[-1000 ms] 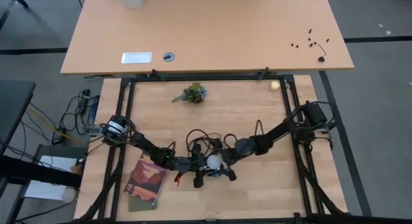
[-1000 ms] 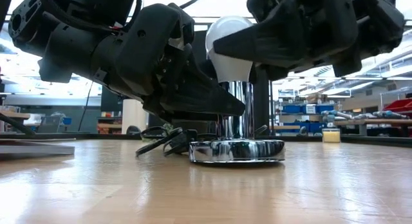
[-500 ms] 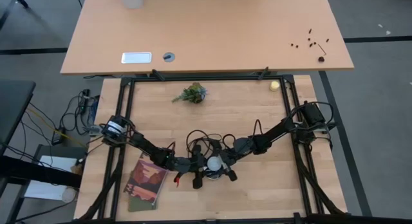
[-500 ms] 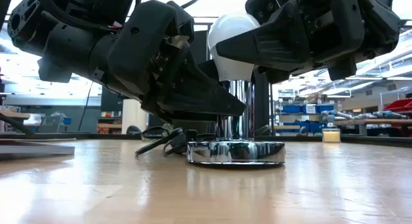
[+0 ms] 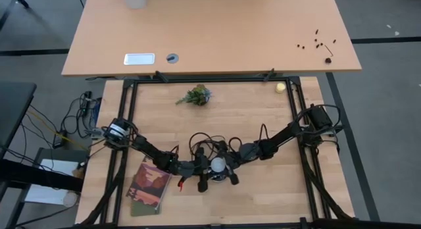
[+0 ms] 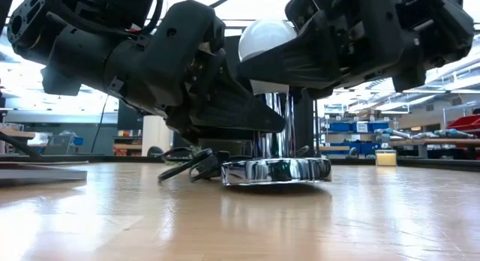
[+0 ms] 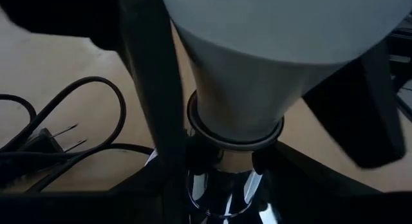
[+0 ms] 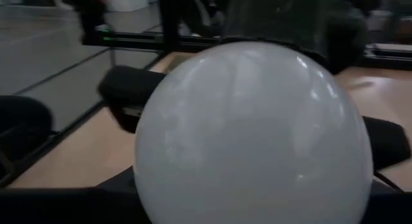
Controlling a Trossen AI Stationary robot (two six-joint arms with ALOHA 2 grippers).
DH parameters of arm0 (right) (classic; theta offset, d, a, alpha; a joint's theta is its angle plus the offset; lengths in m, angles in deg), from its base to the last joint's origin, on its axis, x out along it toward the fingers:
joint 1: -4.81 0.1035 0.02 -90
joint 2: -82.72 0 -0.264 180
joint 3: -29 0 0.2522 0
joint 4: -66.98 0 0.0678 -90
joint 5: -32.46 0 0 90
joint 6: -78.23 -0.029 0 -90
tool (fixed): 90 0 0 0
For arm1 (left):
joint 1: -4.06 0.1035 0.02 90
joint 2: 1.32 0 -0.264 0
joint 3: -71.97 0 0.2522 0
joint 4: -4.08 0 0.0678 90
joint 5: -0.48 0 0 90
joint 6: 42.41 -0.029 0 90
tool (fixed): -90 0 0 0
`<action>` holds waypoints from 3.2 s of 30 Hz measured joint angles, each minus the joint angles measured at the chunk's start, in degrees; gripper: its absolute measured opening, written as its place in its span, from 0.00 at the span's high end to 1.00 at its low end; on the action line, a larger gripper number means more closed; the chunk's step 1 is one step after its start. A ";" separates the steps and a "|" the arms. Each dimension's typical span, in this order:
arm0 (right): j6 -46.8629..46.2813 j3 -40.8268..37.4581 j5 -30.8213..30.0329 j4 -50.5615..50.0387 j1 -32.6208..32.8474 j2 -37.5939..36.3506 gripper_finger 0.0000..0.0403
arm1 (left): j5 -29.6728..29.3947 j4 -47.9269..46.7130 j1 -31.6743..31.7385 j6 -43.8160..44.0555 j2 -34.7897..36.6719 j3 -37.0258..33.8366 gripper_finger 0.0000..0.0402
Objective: Screw lightbulb
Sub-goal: Insert the white lightbulb into the lamp socket
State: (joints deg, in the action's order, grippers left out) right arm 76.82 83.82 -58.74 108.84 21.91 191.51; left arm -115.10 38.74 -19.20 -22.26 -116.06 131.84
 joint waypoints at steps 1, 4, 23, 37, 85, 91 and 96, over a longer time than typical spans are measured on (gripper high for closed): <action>-0.05 0.00 -1.53 -0.02 0.34 0.00 0.40 | -0.70 0.00 -0.12 0.05 0.00 -0.02 0.53; -0.44 -0.02 -6.28 -0.04 1.48 0.00 0.39 | -2.15 -0.02 -0.18 0.28 0.00 -0.02 0.53; -5.66 3.56 -32.59 -2.76 5.55 1.68 0.40 | -9.23 -0.78 -0.11 1.34 -0.02 1.46 0.53; -2.96 5.20 -31.18 -6.38 7.15 1.68 0.35 | -9.31 -1.00 -0.84 1.09 -0.07 1.51 0.53; -10.18 32.52 -7.51 -84.73 1.63 -9.60 0.06 | -6.90 -4.57 -1.95 2.59 0.04 1.60 0.53; -11.06 33.24 -6.52 -87.47 1.36 -9.56 0.06 | -6.89 -4.56 -1.93 2.61 0.04 1.60 0.53; -9.24 37.33 -5.21 -90.62 0.69 -5.23 0.06 | -6.73 -4.59 -1.80 1.40 0.04 1.57 0.53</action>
State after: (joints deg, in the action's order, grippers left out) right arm 67.58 121.15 -63.95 18.21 22.60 186.27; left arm -121.83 34.15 -21.00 -20.86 -116.01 133.41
